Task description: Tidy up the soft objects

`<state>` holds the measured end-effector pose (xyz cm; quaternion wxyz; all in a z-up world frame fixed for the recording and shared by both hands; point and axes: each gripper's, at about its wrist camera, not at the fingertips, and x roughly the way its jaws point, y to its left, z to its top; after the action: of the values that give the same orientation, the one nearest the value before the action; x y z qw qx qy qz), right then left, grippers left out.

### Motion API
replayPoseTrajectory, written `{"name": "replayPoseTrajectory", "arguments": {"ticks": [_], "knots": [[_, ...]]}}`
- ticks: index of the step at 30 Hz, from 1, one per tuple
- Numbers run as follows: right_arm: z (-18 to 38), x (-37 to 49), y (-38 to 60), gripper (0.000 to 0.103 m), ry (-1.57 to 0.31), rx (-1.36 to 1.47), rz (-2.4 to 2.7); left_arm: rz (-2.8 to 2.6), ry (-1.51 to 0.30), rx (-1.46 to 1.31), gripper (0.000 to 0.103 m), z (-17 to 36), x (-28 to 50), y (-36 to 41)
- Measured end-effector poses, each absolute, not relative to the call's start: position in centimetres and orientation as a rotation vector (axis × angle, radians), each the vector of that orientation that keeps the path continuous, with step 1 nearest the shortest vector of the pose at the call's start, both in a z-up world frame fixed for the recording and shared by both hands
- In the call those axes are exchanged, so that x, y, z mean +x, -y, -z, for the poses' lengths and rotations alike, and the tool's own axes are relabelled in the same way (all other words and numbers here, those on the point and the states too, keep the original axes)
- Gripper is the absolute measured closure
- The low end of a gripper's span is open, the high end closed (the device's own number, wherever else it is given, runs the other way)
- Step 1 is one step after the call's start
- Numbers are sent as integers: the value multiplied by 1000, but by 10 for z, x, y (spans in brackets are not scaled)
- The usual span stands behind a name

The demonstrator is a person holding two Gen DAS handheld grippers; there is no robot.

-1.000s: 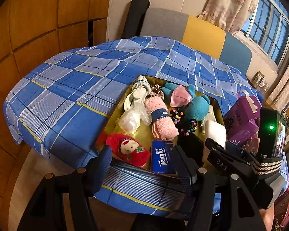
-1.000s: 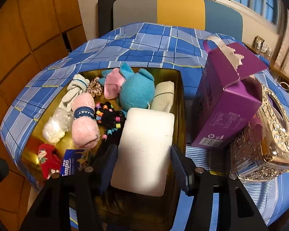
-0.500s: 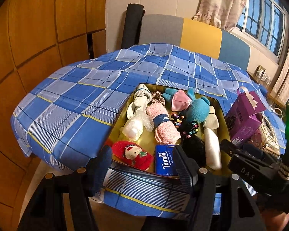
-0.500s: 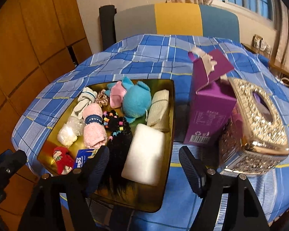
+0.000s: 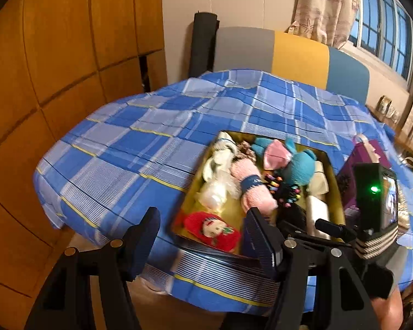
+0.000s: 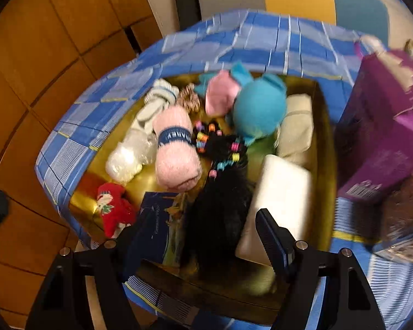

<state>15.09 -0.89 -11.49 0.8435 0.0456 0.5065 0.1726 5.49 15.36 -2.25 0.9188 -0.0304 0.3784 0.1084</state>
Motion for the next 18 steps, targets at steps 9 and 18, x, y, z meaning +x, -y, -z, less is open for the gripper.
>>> {"name": "replayPoseTrajectory", "arguments": {"ticks": [9, 18], "knots": [[89, 139, 19, 16, -990, 116, -385, -169, -766, -37, 37, 19, 50, -139], [35, 107, 54, 0, -846, 49, -269, -123, -725, -66, 37, 5, 37, -123]]}}
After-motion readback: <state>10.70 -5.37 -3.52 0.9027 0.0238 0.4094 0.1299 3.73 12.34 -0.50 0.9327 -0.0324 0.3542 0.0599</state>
